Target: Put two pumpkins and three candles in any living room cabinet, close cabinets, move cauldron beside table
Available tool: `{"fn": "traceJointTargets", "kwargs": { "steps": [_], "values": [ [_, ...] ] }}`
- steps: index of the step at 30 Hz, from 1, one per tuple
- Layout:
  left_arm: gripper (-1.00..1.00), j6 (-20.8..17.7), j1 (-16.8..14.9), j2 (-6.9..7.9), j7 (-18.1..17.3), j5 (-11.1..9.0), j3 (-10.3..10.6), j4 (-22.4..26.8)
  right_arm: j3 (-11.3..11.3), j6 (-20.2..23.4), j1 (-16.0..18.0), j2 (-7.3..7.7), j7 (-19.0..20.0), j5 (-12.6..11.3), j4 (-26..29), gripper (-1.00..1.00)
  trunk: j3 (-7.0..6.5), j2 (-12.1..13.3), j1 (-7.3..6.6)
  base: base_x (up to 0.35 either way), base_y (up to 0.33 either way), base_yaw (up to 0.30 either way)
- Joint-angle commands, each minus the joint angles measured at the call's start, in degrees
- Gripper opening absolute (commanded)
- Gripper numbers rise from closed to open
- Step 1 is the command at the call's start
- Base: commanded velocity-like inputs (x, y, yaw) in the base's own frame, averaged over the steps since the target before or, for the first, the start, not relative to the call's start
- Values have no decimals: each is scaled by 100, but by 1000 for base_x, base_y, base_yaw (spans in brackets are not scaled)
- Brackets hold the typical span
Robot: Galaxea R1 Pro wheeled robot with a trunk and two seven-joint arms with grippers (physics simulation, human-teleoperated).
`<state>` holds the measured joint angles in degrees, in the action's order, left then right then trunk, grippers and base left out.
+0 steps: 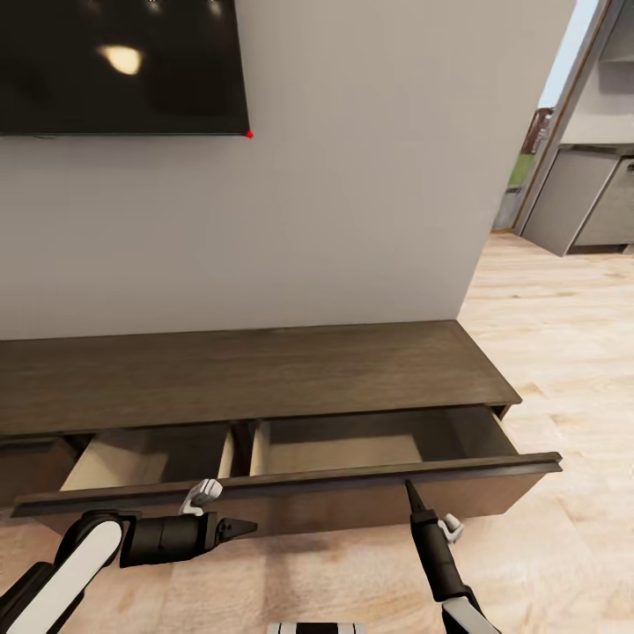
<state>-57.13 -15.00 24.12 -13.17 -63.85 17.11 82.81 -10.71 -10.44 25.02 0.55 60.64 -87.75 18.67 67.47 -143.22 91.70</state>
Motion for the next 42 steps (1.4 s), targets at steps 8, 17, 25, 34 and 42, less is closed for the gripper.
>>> {"fn": "traceJointTargets", "kwargs": {
  "steps": [8, 17, 25, 34, 42],
  "values": [
    [100, -6, -3, 5, -49, 45, 3, 3, 16, -11, 3, 7, 44, -84, -3, -100, 5, -2, -3, -91, 0, 0],
    [100, -7, -3, 5, -47, 48, 3, 0, 16, -11, 3, 7, 44, -80, -12, -100, 5, -2, -3, -202, 0, 0],
    [100, -8, -3, 4, -47, 48, 7, 5, 16, -11, 3, 7, 44, -78, -12, -100, 5, -2, -3, -81, 0, 0],
    [100, -6, -3, 5, -49, 45, 9, 4, 16, -11, 3, 7, 44, -83, -12, -100, 5, -2, -3, -104, 0, 0],
    [100, -1, -3, 1, -47, 46, 10, 1, 16, -11, 3, 7, 38, -84, -12, -100, 5, -2, -3, -88, 0, 0]
  ]
}}
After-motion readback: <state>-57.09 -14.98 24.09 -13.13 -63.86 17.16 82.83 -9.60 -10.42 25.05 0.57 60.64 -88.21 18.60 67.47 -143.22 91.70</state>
